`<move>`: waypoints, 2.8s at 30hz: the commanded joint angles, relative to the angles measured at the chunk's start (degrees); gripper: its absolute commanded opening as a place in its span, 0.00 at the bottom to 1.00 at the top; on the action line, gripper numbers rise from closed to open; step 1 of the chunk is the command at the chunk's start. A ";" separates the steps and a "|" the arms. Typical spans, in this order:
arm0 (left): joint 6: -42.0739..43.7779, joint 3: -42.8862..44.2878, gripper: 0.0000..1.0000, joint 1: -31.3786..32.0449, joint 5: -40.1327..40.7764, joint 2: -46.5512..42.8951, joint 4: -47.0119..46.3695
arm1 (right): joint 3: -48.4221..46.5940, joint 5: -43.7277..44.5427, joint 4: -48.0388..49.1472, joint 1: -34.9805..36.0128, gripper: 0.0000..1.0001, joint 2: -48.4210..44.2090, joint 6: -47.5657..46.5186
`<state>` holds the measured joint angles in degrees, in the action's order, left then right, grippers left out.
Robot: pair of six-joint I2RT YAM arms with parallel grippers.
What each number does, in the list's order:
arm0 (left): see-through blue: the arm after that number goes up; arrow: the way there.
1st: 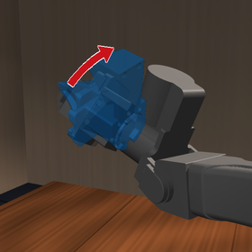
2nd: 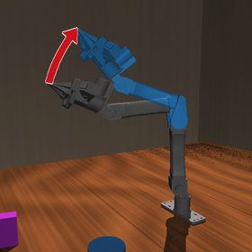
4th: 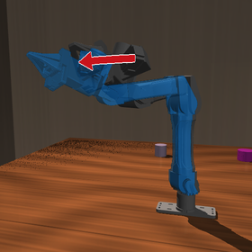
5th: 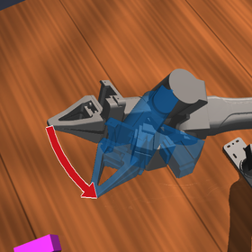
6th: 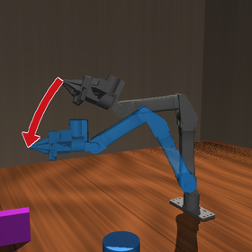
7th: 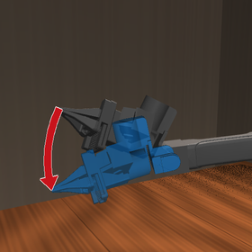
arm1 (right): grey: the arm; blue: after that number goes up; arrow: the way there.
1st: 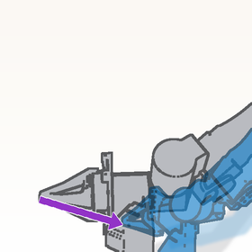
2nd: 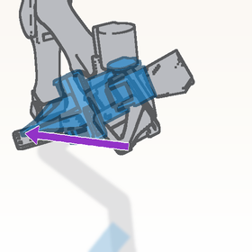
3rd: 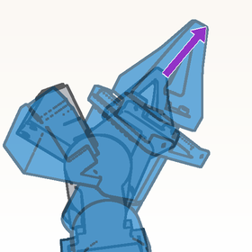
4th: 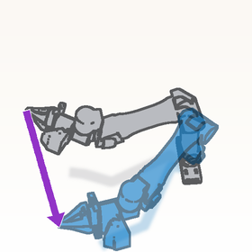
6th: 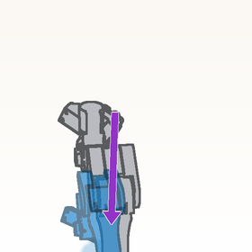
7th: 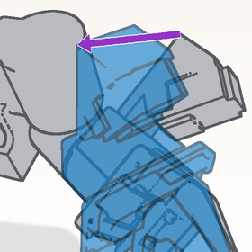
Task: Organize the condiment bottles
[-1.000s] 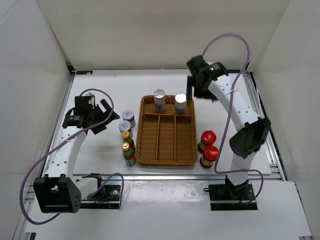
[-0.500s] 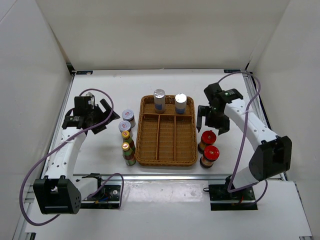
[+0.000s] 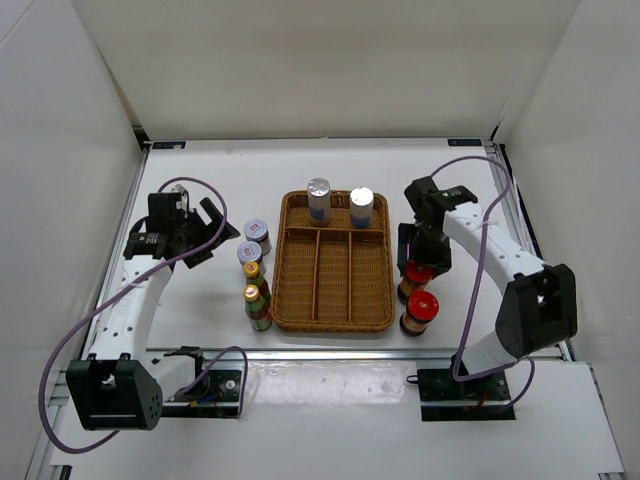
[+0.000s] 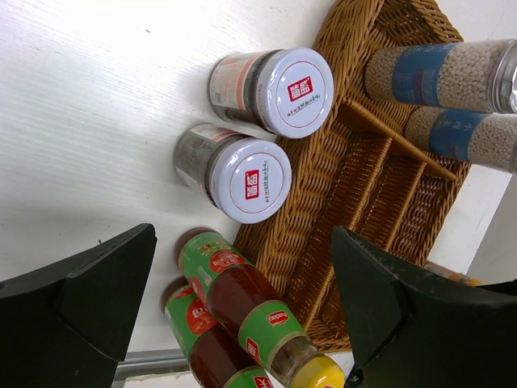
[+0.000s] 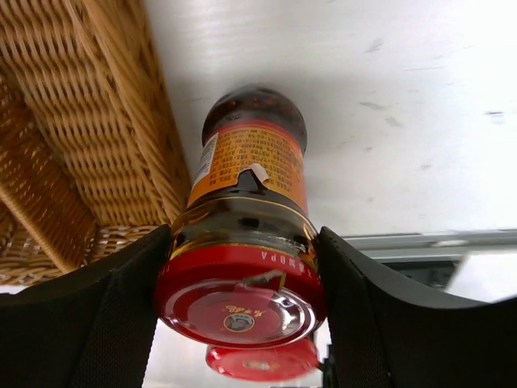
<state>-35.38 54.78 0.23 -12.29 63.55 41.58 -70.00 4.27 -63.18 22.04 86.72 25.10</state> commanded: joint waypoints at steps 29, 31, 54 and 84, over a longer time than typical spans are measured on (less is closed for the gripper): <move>-0.66 -0.20 1.00 0.83 -1.42 -2.29 -0.80 | -25.62 -0.93 6.49 12.50 0.00 14.26 -8.49; -0.14 -0.20 1.00 0.83 -1.42 -2.29 -0.80 | -25.63 -0.93 6.49 12.50 0.00 16.20 -9.01; -1.19 -1.35 1.00 0.83 -1.42 -0.71 -2.47 | -7.11 1.71 -12.76 8.10 1.00 -8.66 5.30; -1.19 -2.40 1.00 0.83 -1.42 -1.15 -2.47 | -11.03 -7.68 -14.25 5.37 0.00 -13.77 1.62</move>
<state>-36.47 52.86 0.86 -12.93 63.94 39.86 -77.45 0.84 -74.89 25.36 72.53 29.47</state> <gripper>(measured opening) 0.998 0.731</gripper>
